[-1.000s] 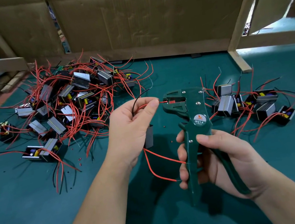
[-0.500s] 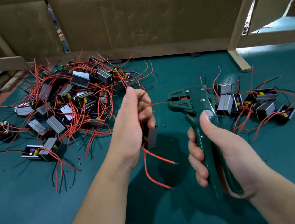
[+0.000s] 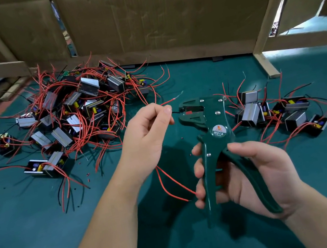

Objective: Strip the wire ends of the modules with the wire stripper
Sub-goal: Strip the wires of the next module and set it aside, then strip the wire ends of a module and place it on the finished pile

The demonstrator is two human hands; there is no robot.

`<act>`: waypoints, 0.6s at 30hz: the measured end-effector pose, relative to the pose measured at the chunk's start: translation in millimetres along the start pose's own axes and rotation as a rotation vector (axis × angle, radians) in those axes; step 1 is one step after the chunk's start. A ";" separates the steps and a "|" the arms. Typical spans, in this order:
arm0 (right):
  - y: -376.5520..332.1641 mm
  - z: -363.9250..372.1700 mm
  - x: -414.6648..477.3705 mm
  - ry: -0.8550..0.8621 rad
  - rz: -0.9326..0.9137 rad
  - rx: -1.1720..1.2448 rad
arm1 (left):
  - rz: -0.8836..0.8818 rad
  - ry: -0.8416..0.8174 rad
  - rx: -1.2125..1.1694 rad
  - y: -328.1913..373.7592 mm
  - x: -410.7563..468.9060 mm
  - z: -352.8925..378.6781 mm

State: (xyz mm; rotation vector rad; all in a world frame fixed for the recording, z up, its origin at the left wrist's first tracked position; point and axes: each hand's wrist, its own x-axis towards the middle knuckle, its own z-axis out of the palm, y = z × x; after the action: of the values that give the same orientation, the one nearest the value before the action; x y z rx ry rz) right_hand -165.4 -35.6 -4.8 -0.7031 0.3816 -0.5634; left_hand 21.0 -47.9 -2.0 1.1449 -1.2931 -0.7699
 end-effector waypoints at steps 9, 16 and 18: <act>1.9 1.7 -1.5 0.000 -0.008 -0.079 | 0.009 -0.035 0.108 -1.6 0.1 0.4; 5.7 5.4 0.9 0.145 -0.027 -0.130 | 0.003 -0.062 0.114 -3.1 -0.7 3.8; 8.9 8.5 2.5 0.217 -0.042 -0.144 | -0.002 -0.070 0.114 -3.2 -2.3 6.7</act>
State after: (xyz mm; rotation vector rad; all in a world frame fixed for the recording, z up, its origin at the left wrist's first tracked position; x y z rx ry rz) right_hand -156.0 -27.2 -5.4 -0.7921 0.6152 -0.6586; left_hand 14.7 -48.0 -6.4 1.2193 -1.4093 -0.7512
